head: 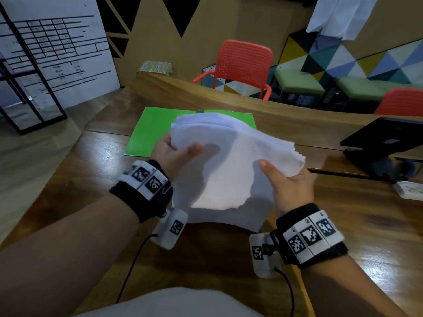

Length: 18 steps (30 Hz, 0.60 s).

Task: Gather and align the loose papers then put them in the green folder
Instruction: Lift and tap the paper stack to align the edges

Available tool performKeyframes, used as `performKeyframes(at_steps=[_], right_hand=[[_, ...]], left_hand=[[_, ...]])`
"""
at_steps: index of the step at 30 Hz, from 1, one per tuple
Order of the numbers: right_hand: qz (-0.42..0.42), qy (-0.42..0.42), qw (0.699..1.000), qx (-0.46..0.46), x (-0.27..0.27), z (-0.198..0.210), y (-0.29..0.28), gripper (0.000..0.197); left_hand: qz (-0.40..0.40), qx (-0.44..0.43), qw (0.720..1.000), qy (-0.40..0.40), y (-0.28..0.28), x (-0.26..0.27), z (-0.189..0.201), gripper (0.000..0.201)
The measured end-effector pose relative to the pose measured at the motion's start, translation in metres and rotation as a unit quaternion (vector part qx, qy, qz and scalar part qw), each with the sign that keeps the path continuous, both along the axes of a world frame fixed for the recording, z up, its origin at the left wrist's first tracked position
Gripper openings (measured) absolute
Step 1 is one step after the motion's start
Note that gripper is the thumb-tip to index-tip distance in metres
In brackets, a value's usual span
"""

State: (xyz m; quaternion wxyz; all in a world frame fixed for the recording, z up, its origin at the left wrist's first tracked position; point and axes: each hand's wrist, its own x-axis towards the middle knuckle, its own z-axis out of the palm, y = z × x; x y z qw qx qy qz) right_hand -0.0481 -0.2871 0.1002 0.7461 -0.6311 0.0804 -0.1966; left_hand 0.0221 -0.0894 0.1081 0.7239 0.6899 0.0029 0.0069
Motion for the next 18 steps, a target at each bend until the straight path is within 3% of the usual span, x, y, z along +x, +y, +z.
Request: performKeyframes(at_steps=[2, 4, 8, 10, 14, 18], right_hand=[[0.012, 0.002, 0.999, 0.030, -0.002, 0.001, 0.002, 0.028], [0.042, -0.013, 0.997, 0.065, -0.006, 0.006, -0.002, 0.037], [0.094, -0.061, 0.992, 0.055, -0.013, 0.024, -0.013, 0.041], [0.088, -0.066, 0.992, 0.068, -0.010, 0.030, -0.014, 0.038], [0.000, -0.025, 0.999, 0.048, -0.004, 0.029, -0.009, 0.017], [-0.030, -0.028, 0.997, 0.070, -0.006, 0.032, -0.006, 0.012]], left_hand=[[0.025, 0.042, 0.997, 0.053, 0.001, -0.007, -0.009, 0.038], [0.050, -0.006, 0.997, 0.063, 0.004, -0.010, -0.012, 0.023], [-0.021, -0.090, 0.995, -0.039, 0.021, -0.018, -0.003, 0.042], [-0.064, -0.094, 0.992, -0.049, 0.017, -0.019, 0.008, 0.038], [-0.014, -0.083, 0.996, 0.006, 0.001, -0.018, 0.025, 0.011], [0.008, -0.083, 0.996, 0.019, -0.001, -0.018, 0.027, 0.014]])
